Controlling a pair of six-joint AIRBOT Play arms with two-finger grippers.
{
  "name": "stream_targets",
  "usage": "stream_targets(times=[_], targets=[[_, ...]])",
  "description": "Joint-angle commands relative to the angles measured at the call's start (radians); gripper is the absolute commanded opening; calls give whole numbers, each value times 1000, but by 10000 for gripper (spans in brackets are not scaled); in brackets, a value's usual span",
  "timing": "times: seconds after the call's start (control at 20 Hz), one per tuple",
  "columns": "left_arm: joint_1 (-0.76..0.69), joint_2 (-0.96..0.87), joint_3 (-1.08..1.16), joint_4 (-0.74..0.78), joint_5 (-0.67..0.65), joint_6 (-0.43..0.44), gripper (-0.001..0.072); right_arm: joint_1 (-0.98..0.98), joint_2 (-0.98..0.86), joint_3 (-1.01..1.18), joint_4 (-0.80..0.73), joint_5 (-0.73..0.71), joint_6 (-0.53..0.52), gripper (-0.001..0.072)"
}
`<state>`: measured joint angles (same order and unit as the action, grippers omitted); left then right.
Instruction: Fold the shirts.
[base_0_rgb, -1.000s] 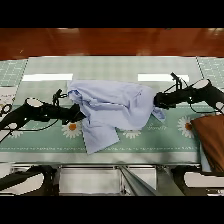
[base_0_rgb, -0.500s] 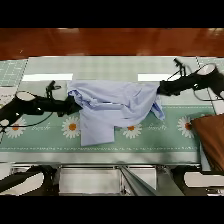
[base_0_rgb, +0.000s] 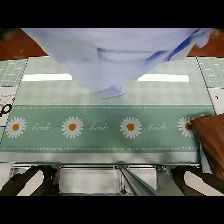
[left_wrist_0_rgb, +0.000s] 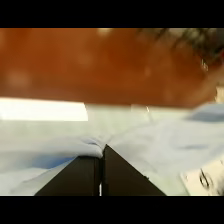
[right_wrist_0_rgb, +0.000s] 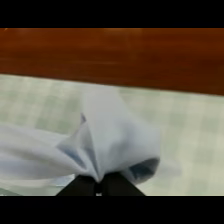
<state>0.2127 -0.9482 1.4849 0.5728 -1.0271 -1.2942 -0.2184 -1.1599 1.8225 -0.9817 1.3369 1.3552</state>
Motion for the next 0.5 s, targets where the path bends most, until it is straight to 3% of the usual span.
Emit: stream_targets(times=[0.0,0.25,0.35,0.45], targets=[[74,117,252,3,45,0,22,-3,191,85,-73,56,23,23],[209,305,327,132,38,0,22,-3,418,82,-203,239,99,24],[218,362,326,234,-16,-3,22,-3,490,43,-232,305,137,24],[219,385,313,313,-111,-64,22,-3,554,-71,-219,348,161,24]])
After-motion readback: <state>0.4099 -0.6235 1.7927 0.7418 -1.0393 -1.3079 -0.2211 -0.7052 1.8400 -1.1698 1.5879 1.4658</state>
